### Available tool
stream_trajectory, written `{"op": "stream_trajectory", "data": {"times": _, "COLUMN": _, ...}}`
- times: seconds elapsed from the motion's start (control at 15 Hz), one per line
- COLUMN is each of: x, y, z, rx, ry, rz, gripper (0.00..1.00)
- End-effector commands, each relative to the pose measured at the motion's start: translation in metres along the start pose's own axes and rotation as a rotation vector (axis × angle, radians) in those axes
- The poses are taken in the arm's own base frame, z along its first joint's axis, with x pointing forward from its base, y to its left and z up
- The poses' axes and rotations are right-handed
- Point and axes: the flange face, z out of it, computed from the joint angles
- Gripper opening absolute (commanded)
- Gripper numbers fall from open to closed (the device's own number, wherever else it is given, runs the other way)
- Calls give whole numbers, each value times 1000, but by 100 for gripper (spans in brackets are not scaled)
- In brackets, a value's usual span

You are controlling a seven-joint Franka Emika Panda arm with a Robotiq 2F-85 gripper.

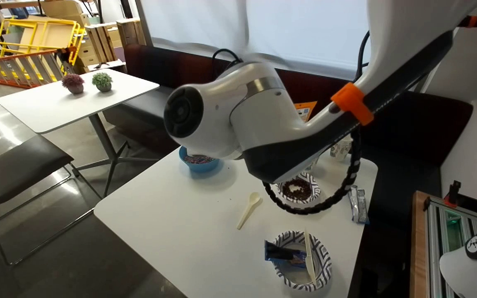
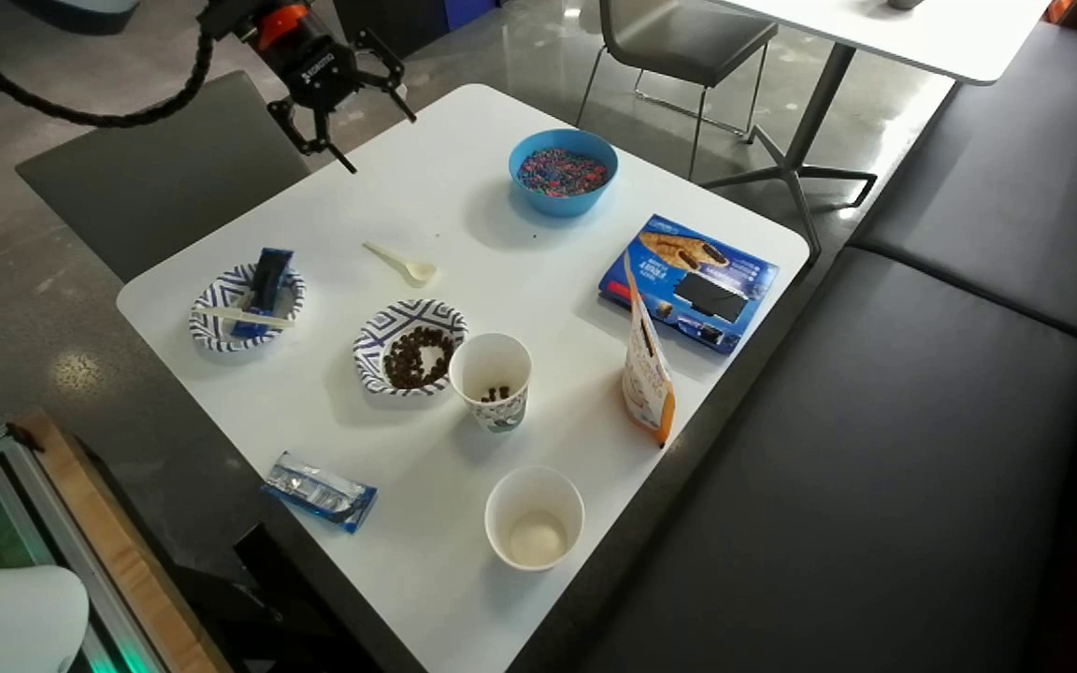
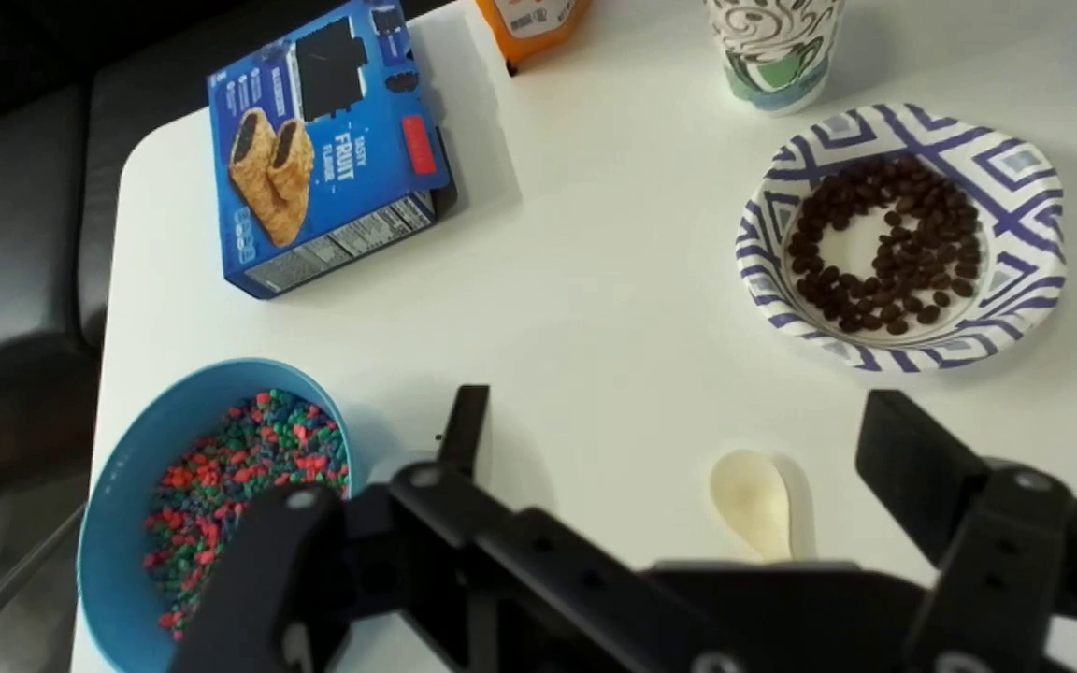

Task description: Use the spoon to put some of the brown objects into the cup

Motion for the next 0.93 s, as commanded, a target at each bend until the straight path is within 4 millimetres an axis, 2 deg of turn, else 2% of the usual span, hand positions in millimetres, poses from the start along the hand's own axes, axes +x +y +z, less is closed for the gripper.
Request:
{"op": "stream_trajectory", "data": {"times": 0.0, "x": 49, "y": -2, "z": 7, "rx": -42, "ry": -20, "rz": -100, "gripper": 100}}
{"op": "stream_trajectory", "data": {"times": 0.4, "x": 111, "y": -12, "z": 22, "rx": -77, "ry": -45, "rz": -238, "gripper": 100}}
{"op": "stream_trajectory", "data": {"times": 0.6, "x": 130, "y": -15, "z": 36, "rx": -58, "ry": -40, "rz": -299, "gripper": 100}}
{"op": "stream_trajectory", "data": {"times": 0.87, "x": 146, "y": -26, "z": 57, "rx": -16, "ry": -43, "rz": -371, "gripper": 100}}
